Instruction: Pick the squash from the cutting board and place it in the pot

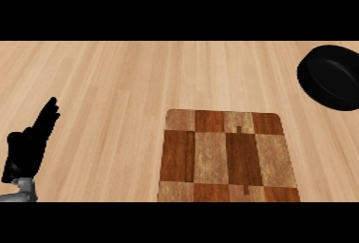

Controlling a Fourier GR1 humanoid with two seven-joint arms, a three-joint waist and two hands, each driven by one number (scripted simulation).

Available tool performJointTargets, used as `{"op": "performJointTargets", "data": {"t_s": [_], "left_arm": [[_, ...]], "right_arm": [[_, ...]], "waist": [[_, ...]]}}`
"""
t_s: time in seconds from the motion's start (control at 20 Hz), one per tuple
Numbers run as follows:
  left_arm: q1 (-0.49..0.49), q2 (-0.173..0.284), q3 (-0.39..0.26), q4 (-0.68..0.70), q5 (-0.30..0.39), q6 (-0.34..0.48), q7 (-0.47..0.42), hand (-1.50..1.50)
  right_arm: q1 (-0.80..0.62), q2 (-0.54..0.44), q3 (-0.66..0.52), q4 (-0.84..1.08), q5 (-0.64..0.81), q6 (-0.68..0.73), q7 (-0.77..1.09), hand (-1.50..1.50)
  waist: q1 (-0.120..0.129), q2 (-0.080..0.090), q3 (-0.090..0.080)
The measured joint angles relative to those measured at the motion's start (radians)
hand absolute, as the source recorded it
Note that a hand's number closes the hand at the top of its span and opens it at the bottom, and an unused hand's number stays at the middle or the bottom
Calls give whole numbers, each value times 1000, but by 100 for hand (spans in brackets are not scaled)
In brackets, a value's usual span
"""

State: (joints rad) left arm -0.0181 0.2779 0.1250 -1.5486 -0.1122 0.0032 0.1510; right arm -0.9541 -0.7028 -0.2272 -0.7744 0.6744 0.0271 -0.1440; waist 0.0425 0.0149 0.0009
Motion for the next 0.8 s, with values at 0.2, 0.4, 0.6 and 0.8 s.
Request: {"op": "performJointTargets", "data": {"t_s": [0.2, 0.4, 0.6, 0.8], "left_arm": [[-8, -4, -8, 14, -8, -5, -16, 0], [-31, -4, -11, 26, -8, -10, -17, 0], [-35, -16, -24, 28, -22, -2, -24, 0], [-37, -16, -28, 26, -25, -6, -27, 0]], "right_arm": [[-66, -13, 6, 176, 50, -60, -74, 150], [-97, -7, 30, 302, 109, -133, -125, 150], [-131, 3, -4, 414, 92, -137, -153, -150], [-160, 7, -45, 495, 59, -105, -173, -150]], "waist": [[17, 8, 1], [32, 16, 1], [43, 20, 2], [49, 23, 3]]}}
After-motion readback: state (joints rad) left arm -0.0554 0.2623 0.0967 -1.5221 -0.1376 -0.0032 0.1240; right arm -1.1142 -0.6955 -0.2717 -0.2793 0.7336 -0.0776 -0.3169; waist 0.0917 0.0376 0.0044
